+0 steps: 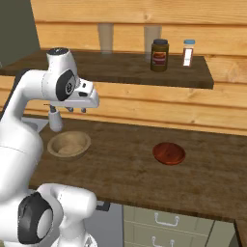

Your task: Pick up the bowls on the counter and stack them on top of one another in the open cabinet. Place the smaller bowl on top of the larger bowl.

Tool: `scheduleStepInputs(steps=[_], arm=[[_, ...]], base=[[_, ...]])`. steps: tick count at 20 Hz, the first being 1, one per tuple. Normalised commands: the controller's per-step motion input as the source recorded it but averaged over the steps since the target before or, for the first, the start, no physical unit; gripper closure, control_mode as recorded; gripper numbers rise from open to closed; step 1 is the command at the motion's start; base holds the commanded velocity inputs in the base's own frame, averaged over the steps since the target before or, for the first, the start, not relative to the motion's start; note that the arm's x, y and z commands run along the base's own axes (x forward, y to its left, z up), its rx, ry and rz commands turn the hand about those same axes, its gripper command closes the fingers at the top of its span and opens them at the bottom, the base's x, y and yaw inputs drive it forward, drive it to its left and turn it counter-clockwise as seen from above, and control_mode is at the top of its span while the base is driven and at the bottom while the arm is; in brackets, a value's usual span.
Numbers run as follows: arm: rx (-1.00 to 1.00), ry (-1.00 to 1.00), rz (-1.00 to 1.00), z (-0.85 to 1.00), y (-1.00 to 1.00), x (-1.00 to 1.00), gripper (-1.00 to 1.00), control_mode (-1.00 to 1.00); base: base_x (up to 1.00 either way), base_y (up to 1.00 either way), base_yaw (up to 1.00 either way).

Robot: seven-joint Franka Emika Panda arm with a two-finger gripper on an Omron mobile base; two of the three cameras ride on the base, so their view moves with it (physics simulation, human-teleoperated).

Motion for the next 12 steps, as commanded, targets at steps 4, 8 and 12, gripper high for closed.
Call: scheduleStepInputs(steps=[4,8,12], arm=[[0.01,-0.09,0.05,-0.09,-0.51,-0.10,-1.00,-1.00],[-0.02,-0.10,0.09,-0.15,-1.00,-0.30,-1.00,-1.00],[-0.10,-0.09,0.01,-0.13,-1.00,-0.38,-1.00,-1.00]], base=[[0.00,0.00,0.00],[0.00,0.00,0.00],[0.00,0.00,0.00]])
